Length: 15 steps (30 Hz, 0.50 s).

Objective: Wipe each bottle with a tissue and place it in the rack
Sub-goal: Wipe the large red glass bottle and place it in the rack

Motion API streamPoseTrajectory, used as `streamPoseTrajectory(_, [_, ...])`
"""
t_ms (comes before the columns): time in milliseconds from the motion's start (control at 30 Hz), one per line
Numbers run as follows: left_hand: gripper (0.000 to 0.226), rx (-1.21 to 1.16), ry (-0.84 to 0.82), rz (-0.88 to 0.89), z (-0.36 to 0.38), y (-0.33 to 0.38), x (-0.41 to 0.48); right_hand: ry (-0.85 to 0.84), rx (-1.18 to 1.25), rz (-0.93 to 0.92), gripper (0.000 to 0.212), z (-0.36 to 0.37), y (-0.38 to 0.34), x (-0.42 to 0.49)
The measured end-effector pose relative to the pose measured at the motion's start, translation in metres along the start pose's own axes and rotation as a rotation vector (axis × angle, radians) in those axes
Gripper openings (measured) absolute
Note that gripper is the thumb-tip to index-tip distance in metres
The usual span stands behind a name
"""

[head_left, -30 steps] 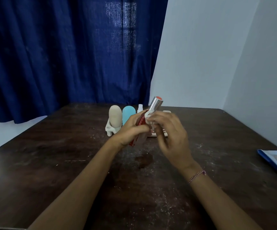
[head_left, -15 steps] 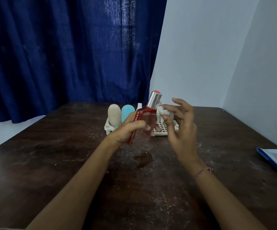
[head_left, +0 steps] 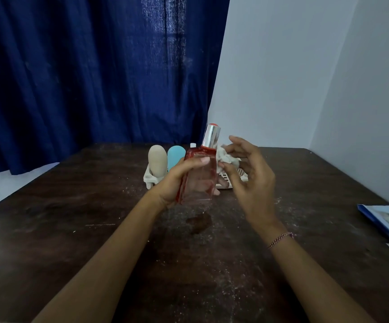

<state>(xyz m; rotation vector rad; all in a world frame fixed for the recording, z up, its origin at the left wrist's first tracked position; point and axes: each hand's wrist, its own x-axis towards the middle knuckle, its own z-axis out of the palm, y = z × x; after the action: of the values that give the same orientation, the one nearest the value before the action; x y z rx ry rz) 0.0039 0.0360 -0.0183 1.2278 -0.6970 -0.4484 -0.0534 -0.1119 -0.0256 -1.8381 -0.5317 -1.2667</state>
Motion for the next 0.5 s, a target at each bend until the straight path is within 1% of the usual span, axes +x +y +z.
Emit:
streamPoseTrajectory(33, [0.078, -0.034, -0.004, 0.022, 0.0, 0.001, 0.001, -0.031, -0.02, -0.044, 0.033, 0.0, 0.001, -0.001])
streamPoseTrajectory(100, [0.086, -0.115, 0.014, 0.087, -0.002, 0.004, 0.004, -0.16, -0.094, -0.156, 0.024, 0.005, 0.002, -0.005])
streamPoseTrajectory(167, [0.091, -0.188, 0.071, 0.133, -0.008, 0.009, 0.005, -0.317, -0.125, -0.251, 0.023, 0.015, 0.002, -0.012])
streamPoseTrajectory(233, [0.095, -0.243, 0.095, 0.152, -0.015, 0.012, 0.004, -0.406, -0.119, -0.298, 0.022, 0.024, 0.001, -0.017])
streamPoseTrajectory(300, [0.095, -0.265, 0.09, 0.135, -0.017, 0.013, 0.003, -0.396, -0.127, -0.309, 0.02, 0.028, 0.0, -0.02])
streamPoseTrajectory(367, [0.093, -0.234, 0.059, 0.096, -0.016, 0.014, 0.001, -0.34, -0.154, -0.298, 0.019, 0.025, -0.002, -0.019])
streamPoseTrajectory(433, [0.089, -0.162, 0.048, 0.025, -0.01, 0.013, 0.0, -0.233, -0.187, -0.233, 0.02, 0.02, -0.001, -0.015])
streamPoseTrajectory(467, [0.084, -0.148, 0.073, -0.021, -0.007, 0.012, 0.0, -0.162, -0.208, -0.185, 0.02, 0.016, 0.001, -0.012])
streamPoseTrajectory(500, [0.073, -0.151, 0.109, -0.06, -0.004, 0.01, 0.0, -0.096, -0.228, -0.14, 0.021, 0.012, 0.003, -0.01])
